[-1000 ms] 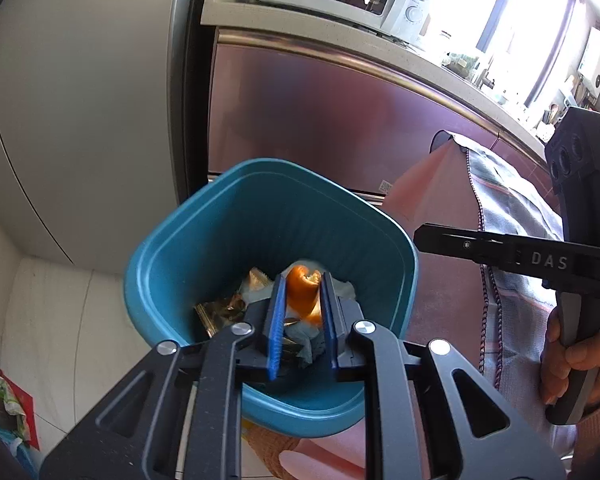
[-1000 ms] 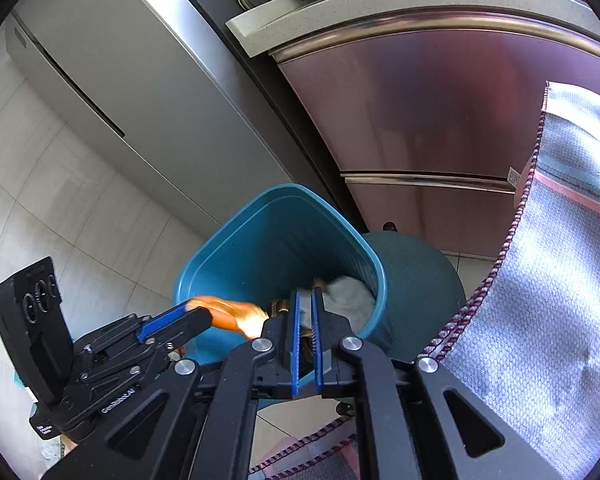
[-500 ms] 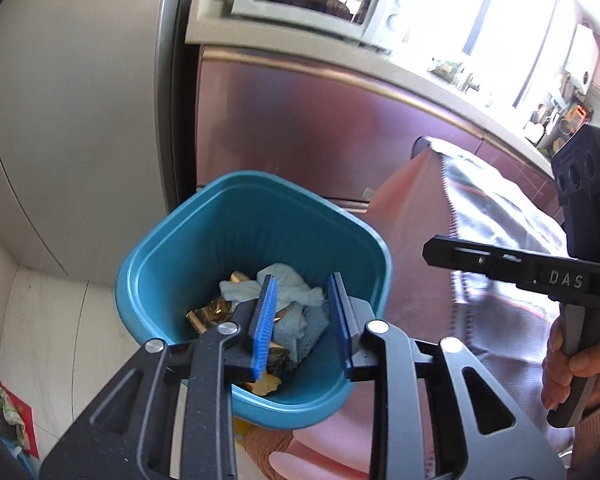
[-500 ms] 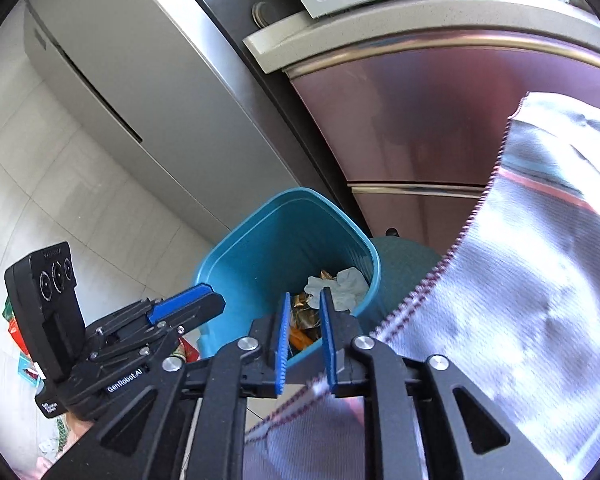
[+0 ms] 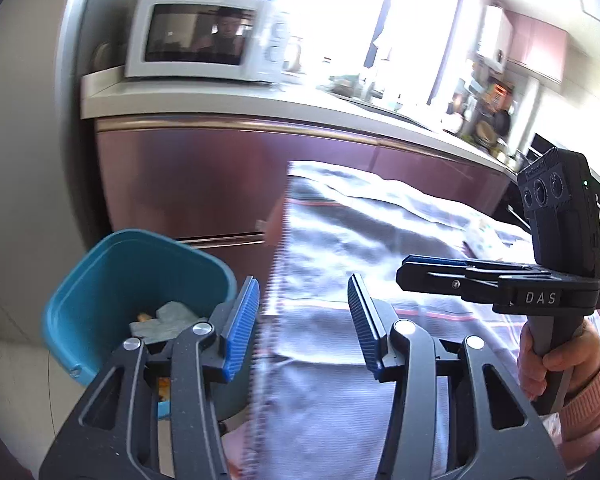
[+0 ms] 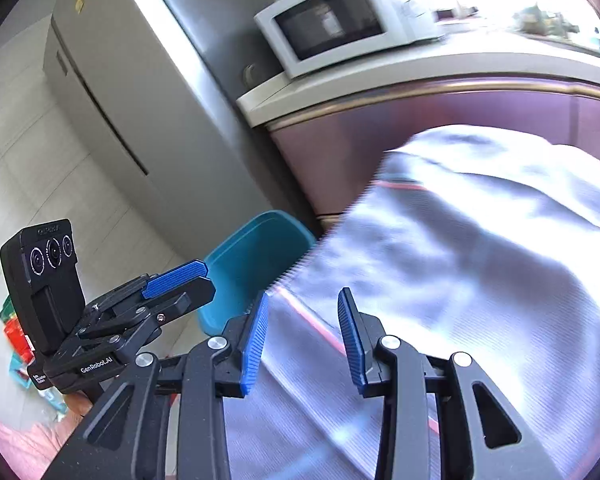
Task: Collect trash
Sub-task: 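Move both open tools back over the table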
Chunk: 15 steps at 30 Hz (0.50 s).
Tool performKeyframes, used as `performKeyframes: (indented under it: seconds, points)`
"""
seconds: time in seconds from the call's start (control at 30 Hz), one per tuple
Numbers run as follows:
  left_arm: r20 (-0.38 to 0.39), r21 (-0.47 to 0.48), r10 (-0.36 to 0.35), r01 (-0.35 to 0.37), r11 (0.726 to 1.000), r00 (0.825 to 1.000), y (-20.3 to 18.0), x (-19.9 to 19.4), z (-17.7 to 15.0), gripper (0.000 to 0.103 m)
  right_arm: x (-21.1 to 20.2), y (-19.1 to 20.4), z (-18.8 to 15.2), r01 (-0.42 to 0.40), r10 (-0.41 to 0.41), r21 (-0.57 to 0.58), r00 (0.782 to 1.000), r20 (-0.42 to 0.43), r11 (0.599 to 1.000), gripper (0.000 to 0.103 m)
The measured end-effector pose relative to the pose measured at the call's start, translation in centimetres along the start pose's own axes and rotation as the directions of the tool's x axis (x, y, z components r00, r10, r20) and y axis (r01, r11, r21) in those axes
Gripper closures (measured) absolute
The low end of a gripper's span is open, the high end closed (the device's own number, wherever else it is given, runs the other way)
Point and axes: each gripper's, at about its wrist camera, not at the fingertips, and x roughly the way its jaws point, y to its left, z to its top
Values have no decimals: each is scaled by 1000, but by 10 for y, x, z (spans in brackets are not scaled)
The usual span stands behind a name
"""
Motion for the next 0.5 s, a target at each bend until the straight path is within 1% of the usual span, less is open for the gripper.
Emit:
performKeyframes:
  seconds: [0.13, 0.23, 0.33, 0.5]
  points:
    - [-23, 49, -82, 83, 995, 996, -39, 14, 1, 57, -41, -22, -17, 65, -67, 39, 996, 52, 997, 69]
    - [-45, 78, -136, 139, 987, 990, -69, 24, 1, 57, -70, -41, -32, 114, -121, 82, 989, 81, 990, 69]
    - [-74, 98, -194, 201, 975, 978, -98, 35, 0, 57, -93, -61, -45, 161, -175, 129, 979, 102, 978, 69]
    - [-136, 137, -250, 268, 954, 959, -143, 56, -9, 57, -132, -98, -69, 220, -255, 229, 957, 135, 948, 69]
